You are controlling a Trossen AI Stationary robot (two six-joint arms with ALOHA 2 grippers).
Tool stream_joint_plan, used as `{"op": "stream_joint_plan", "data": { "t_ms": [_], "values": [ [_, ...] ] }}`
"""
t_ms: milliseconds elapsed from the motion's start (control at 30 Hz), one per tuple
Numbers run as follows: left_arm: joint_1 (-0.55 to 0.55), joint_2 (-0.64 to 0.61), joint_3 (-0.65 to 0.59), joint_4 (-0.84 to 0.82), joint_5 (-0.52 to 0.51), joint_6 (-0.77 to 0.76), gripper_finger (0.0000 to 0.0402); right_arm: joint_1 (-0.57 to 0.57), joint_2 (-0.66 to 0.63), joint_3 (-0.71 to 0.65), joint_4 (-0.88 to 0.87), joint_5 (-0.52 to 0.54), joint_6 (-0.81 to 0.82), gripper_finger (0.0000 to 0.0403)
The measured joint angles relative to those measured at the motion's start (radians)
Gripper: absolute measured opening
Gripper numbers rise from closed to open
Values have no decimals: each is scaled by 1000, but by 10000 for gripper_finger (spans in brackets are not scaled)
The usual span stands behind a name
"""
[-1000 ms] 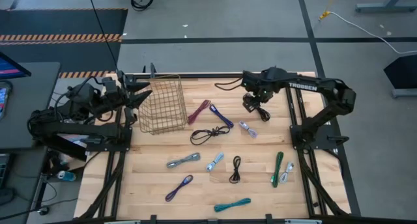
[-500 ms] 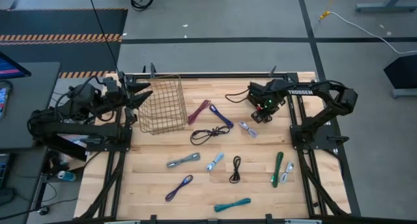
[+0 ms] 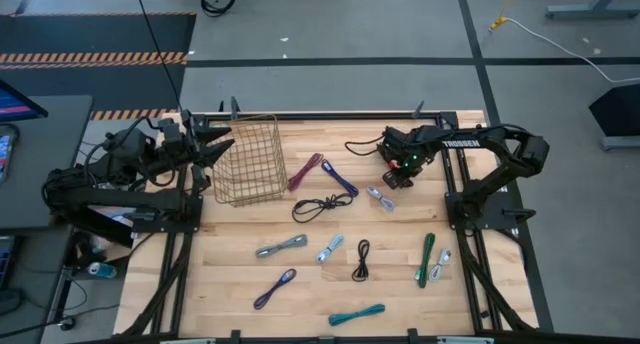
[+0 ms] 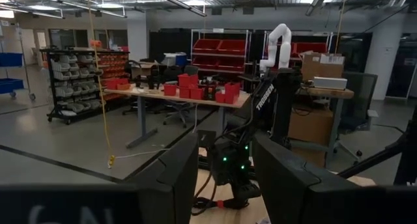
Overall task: Pick and place USB-C Cables
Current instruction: Put the top black charger cable into the gold wire basket
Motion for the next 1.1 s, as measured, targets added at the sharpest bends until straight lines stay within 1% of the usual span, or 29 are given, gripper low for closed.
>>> {"op": "stream_joint_plan", "data": {
  "t_ms": [100, 133, 233, 333, 533, 700, 867, 1000, 1100],
  "values": [
    [0, 0, 0, 0, 0, 0, 147, 0, -3, 3, 3, 2, 0, 28],
    [0, 0, 0, 0, 0, 0, 146, 1, -4, 3, 4, 3, -2, 19],
    [0, 0, 0, 0, 0, 0, 144, 18, -2, 21, -3, -4, 2, 18],
    [0, 0, 0, 0, 0, -5, 144, 59, -29, 84, 0, -19, 0, 16],
    [0, 13, 0, 5, -10, -66, 144, 161, -124, 310, 54, -13, 16, 16],
    [0, 67, 0, 18, -30, -81, 147, 230, -191, 497, 134, 28, -37, 16],
    [0, 168, 0, 125, -30, -105, 160, 280, -218, 611, 168, 32, -96, 15],
    [0, 269, -1, 253, -29, -106, 173, 316, -213, 638, 183, 32, -111, 15],
    [0, 349, -1, 379, -28, -107, 181, 343, -201, 638, 195, 33, -112, 15]
  ]
}}
